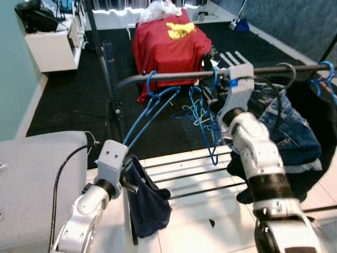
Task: Hang hanger
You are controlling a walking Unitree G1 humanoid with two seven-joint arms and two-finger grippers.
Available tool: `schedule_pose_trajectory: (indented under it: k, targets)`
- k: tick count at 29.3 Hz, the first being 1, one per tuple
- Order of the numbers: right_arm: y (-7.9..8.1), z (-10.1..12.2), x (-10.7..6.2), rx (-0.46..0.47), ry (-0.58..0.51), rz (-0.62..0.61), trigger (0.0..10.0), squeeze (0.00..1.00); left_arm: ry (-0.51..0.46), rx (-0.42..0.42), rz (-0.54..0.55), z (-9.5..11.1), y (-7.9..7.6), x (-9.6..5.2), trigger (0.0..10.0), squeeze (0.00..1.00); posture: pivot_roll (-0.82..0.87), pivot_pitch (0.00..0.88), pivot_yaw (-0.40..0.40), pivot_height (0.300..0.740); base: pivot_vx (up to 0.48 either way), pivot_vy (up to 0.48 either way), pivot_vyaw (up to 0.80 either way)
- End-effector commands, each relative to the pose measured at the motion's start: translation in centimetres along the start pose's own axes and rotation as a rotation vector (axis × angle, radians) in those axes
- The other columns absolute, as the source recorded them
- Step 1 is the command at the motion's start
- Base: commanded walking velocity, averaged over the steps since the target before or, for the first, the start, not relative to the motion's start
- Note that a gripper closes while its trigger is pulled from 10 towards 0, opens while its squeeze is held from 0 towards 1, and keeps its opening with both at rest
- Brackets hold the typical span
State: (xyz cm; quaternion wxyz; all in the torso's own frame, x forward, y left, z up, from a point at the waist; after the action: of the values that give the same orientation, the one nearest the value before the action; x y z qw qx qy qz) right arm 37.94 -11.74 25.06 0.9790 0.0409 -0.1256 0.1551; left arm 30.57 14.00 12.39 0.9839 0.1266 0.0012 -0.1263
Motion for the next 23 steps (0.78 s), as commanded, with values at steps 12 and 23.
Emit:
schedule_pose_trajectory:
  k: [12, 23]
  targets:
    - [3.9, -2.4, -3.4, -0.04, -0.008, 0.081, 10.0, 0.0, -0.053, -0.096, -0.046, -0.1, -1.2, -0.4, 10.0, 0.0, 0.0, 0.044, -0.024, 0.74, 0.0, 0.0, 0.0]
    - [6.2, -2.0, -3.3, -0.012, -0.037, 0.145, 10.0, 0.0, -0.027, -0.094, -0.087, -2.4, -0.7, -2.0, 10.0, 0.0, 0.0, 0.042, -0.051, 0.74, 0.0, 0.0, 0.0]
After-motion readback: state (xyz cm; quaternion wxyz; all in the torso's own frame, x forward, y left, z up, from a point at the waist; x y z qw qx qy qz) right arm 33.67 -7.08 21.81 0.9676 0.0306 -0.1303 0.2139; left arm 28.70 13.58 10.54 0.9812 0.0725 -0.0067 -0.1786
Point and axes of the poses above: a point about 5 cm out from each wrist's last joint towards the gripper, its own x axis pointing out of the wrist towards the gripper, its own z axis along the axis of the wrist's last joint, y = z × x, the point moved 3 cm from there along x, pointing out of the wrist towards the gripper, and after that the axes turned 7 degrees about x, right-handed, at the moved point
